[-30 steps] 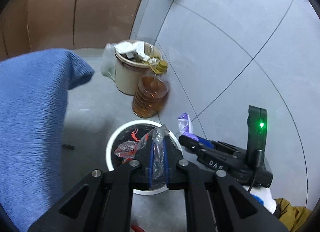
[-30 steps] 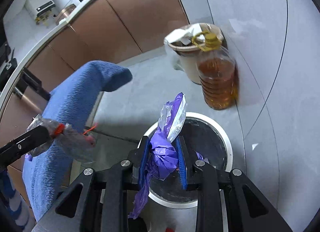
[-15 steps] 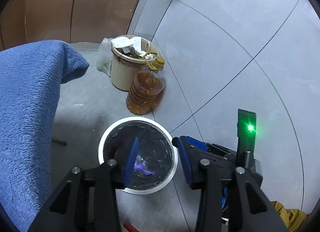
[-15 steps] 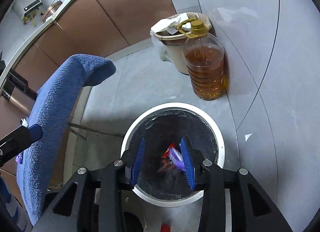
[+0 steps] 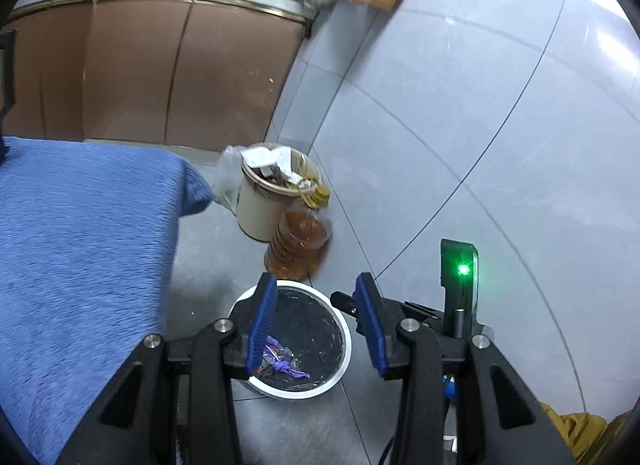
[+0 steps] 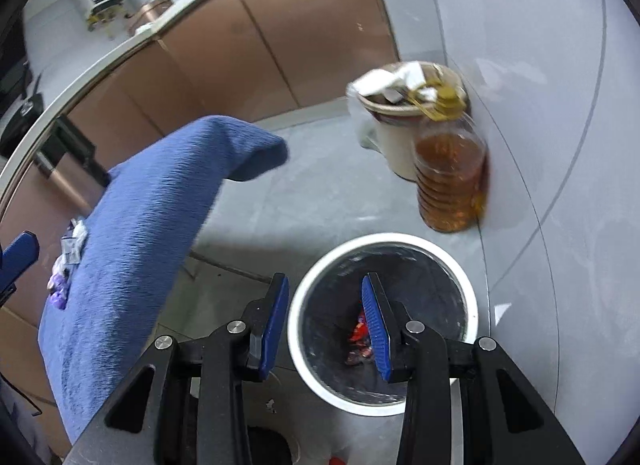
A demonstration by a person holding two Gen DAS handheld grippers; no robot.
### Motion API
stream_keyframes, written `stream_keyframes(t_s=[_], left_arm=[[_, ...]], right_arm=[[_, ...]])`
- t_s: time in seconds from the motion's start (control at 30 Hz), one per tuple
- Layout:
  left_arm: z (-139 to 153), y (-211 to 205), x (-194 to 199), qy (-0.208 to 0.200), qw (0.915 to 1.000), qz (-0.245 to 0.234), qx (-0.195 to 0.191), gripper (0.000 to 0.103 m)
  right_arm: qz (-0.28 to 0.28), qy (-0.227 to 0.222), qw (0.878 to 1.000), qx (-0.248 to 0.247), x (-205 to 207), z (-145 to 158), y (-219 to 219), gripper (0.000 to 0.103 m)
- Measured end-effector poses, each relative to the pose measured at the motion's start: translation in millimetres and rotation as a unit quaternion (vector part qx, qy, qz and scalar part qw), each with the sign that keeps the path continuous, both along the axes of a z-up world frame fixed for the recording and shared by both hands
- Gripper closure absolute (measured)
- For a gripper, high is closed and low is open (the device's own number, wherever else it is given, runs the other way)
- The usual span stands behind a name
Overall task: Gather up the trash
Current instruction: 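Move both open tools back over the trash on the table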
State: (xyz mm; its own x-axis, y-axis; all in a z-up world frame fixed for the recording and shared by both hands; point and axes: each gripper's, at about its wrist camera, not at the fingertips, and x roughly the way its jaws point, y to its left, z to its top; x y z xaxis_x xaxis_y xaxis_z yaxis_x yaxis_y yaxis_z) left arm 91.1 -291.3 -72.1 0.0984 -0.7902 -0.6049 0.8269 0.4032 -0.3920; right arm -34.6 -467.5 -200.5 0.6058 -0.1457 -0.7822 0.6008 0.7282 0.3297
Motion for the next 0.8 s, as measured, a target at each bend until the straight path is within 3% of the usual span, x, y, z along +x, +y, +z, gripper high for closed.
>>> stream_keyframes(t_s=[0.4,0.53,0.67,0.8], left_arm=[[47.1,109.3,-9.7,-0.061,0.9945,0.078,-0.036,0.064],[50.6,143.3,-5.5,-0.068,0.991,0.106,-0.045,0.064],[50.6,183.7,2.4,-0.075,0.9845,0.149,-0.053,0.05],[42.9,217.5,18.0,-0.059,0.9804,0.178,-0.061,0.05]], right_arm=[[0.09,-0.066,0.991,-0.08,16.4,95.8,76.1,0.064],[0.123,-0.085,0.984,-0.102,23.1,122.8,105.4,0.064],[0.153,-0.096,0.976,-0.118,31.9,143.1,133.1,0.063],[0.176,-0.102,0.971,-0.129,44.1,157.9,155.1,0.062]])
